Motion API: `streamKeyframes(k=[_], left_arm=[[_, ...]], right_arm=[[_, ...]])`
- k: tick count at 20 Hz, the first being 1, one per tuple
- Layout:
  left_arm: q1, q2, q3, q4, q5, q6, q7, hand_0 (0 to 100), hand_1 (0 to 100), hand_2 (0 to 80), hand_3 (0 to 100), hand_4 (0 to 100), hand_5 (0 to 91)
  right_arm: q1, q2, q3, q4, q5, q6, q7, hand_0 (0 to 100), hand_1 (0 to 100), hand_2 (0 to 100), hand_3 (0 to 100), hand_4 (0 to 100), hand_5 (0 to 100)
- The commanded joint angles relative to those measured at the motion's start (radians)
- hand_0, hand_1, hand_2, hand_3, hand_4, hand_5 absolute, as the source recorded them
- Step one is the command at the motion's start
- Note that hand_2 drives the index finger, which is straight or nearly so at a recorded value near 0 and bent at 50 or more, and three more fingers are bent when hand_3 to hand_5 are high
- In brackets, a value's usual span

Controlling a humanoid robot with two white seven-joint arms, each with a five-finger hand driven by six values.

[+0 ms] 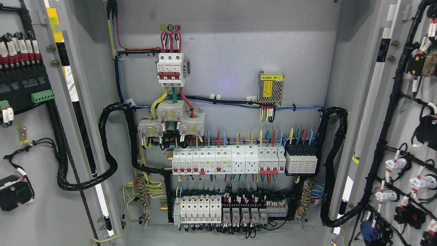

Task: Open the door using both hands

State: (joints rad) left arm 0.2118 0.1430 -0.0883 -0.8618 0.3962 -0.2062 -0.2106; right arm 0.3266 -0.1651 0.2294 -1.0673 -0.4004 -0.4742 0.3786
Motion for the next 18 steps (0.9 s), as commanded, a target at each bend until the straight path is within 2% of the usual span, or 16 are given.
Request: streamKeyframes(k=[1,3,5,7,10,11,13,15,18], left_arm=[[-0.078,-0.103,-0.099,0.725,-0.019,0.008,-0.01,12,56,0.0,0,0,0.0],[-0.071,-0.099,-0.097,0.751,-0.042,0.01,-0.009,12,56,0.0,0,0,0.0],[-0.075,-0.1,-0.097,0.828,-0.094,0.01,-0.003,12,56,0.0,0,0,0.0],[-0.075,-0.1,-0.096,0.843,-0.128,0.008,-0.001,12,56,0.0,0,0,0.0],[-0.081,-0.1,-0.096,0.843,-0.131,0.008,0.01,12,56,0.0,0,0,0.0],[-0.084,-0.099,-0.096,0.839,-0.131,0.008,0.025,12,56,0.0,0,0,0.0],[-0.098,-0.1,-0.096,0.84,-0.131,0.008,0.046,12,56,0.0,0,0,0.0],[-0.101,-0.103,-0.096,0.84,-0.131,0.008,0.048,12,56,0.0,0,0,0.0],[-0.104,-0.103,-0.096,0.84,-0.131,0.01,0.048,12,56,0.0,0,0,0.0]], right_arm=[[-0.034,0.108,0.059,0.611,0.011,0.008,-0.013,0,50,4,0,0,0],[-0.066,0.136,0.045,0.738,0.011,0.011,-0.017,0,50,4,0,0,0],[-0.119,0.165,0.007,0.873,0.012,0.035,-0.017,0,50,4,0,0,0],[-0.164,0.177,-0.005,0.954,0.012,0.125,-0.017,0,50,4,0,0,0],[-0.199,0.177,-0.005,0.955,0.012,0.273,-0.024,0,50,4,0,0,0],[-0.21,0.176,-0.005,0.955,0.012,0.299,-0.042,0,50,4,0,0,0],[-0.224,0.176,-0.005,0.958,0.014,0.337,-0.119,0,50,4,0,0,0],[-0.231,0.176,-0.004,0.952,0.015,0.417,-0.173,0,50,4,0,0,0],[-0.268,0.179,-0.004,0.951,0.017,0.486,-0.182,0,50,4,0,0,0]])
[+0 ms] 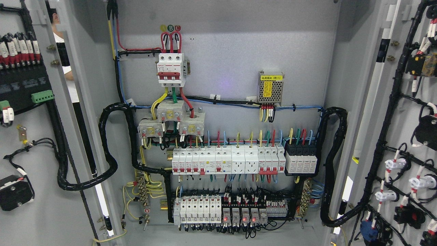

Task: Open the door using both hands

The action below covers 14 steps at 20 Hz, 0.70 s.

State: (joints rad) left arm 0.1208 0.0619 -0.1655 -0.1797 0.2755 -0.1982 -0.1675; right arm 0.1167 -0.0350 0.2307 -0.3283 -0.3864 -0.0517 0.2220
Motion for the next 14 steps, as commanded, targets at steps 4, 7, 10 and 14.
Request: streamKeyframes(k=[4,7,10,14], left_arm=[[-0.026,-0.02,-0.019,0.158,-0.01,0.003,0.006,12,56,0.0,0,0,0.0],[-0.032,-0.02,-0.017,0.16,-0.01,0.003,0.006,12,56,0.0,0,0,0.0],[-0.035,-0.02,-0.017,0.163,-0.01,0.008,0.006,12,56,0.0,0,0,0.0],[-0.036,-0.016,-0.017,0.161,-0.009,0.031,0.006,12,56,0.0,0,0,0.0]], right_arm=[[-0.081,0.047,-0.005,0.209,0.115,0.073,-0.166,0,50,4,0,0,0],[-0.086,0.047,-0.007,0.204,0.141,0.079,-0.188,0,50,4,0,0,0],[-0.086,0.06,-0.01,0.212,0.141,0.079,-0.191,0,50,4,0,0,0],[-0.086,0.063,-0.034,0.212,0.141,0.075,-0.191,0,50,4,0,0,0]])
